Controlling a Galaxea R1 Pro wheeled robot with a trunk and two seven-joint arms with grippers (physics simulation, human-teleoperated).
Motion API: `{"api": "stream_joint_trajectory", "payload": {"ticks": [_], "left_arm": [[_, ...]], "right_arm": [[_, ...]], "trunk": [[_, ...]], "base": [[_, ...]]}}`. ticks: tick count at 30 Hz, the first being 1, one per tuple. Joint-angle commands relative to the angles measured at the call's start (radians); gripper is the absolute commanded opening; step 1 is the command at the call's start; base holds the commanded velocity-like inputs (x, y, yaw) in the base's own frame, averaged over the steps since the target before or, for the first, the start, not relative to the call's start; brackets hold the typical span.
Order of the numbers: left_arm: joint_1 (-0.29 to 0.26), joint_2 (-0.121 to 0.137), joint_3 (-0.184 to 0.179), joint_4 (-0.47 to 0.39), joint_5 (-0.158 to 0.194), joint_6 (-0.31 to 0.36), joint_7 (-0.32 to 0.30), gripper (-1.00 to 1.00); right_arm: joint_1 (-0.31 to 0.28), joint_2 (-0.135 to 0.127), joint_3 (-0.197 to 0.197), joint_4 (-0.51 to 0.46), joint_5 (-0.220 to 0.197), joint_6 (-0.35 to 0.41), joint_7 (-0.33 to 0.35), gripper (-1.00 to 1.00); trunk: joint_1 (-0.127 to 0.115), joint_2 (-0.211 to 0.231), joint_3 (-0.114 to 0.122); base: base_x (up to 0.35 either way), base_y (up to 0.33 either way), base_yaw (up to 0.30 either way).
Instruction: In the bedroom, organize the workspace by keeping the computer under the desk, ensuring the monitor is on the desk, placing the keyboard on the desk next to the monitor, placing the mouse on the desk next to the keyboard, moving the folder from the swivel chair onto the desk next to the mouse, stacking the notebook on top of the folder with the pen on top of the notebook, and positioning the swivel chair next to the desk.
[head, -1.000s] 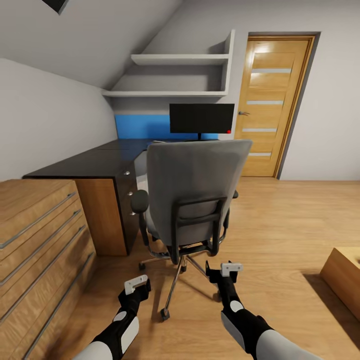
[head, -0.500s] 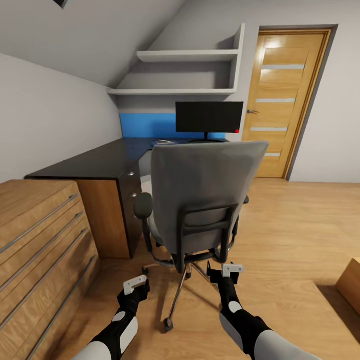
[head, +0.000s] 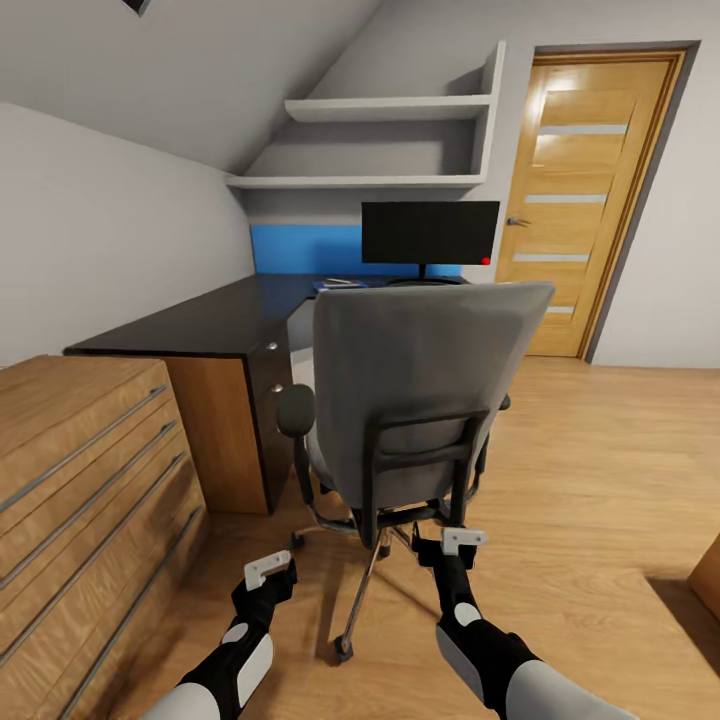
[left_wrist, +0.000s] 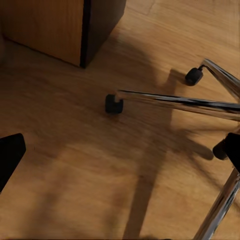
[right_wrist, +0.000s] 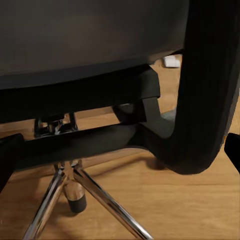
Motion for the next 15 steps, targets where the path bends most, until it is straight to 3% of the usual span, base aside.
{"api": "stream_joint_trajectory", "payload": {"ticks": [1,7,15], "left_arm": [[-0.001,0.0,-0.001,0.001,0.002,-0.003,0.004,1.0],[-0.001,0.002,-0.001,0.001,0.002,-0.003,0.004,1.0],[-0.001,0.002,-0.001,0.001,0.003,-0.003,0.004,1.0]], "right_arm": [[-0.001,0.0,0.009,0.0,-0.006,-0.003,-0.007,1.0],[-0.001,0.001,0.008,0.0,-0.006,-0.003,-0.007,1.0],[-0.001,0.002,0.008,0.0,-0.006,-0.004,-0.007,1.0]], "trunk": [[0.0,0.0,-0.002],[0.0,0.0,-0.005],[0.0,0.0,-0.005]], "base": [[0.001,0.0,0.173],[0.0,0.0,0.123],[0.0,0.0,0.02]]}}
